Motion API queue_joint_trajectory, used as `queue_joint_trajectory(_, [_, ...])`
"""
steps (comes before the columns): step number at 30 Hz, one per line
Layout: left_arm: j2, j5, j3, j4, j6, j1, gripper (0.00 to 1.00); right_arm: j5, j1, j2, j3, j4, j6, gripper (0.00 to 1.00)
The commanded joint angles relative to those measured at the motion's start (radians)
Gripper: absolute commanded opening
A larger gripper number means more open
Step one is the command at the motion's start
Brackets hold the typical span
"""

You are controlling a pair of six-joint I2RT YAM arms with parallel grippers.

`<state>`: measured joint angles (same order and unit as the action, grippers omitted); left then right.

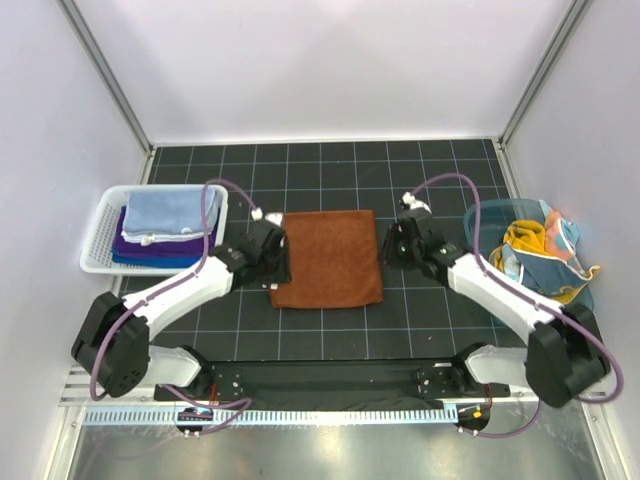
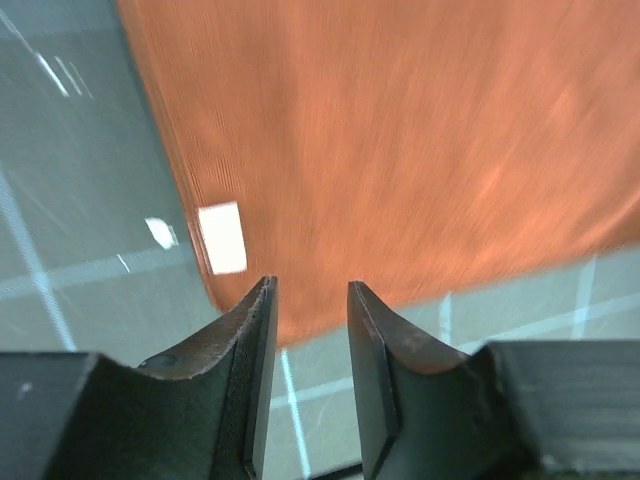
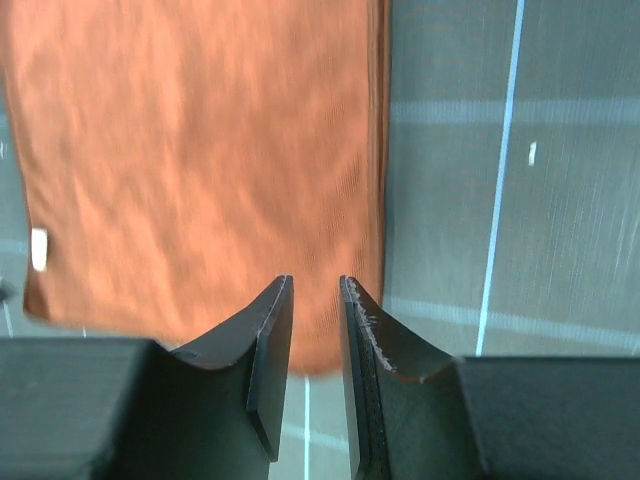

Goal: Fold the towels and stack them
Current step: Fold the towel

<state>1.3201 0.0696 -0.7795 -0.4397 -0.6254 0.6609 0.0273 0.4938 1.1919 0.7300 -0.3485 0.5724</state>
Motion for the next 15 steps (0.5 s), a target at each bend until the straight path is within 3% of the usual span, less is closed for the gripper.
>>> queue_joint_trajectory(1, [0.045, 0.160, -0.197, -0.037, 0.032, -0.059, 0.38, 0.101, -0.003, 0.118, 0.153, 0.020, -0.043, 0.32])
queue_joint_trajectory(9, [0.326, 0.171, -0.466, -0.013, 0.170, -0.225, 0.40, 0.023, -0.107, 0.441, 0.433, 0.100, -0.075, 0.36])
queue_joint_trajectory(15, [0.560, 0.068, -0.613, 0.053, 0.239, -0.296, 0.40, -0.012, -0.152, 0.687, 0.637, 0.100, -0.135, 0.37])
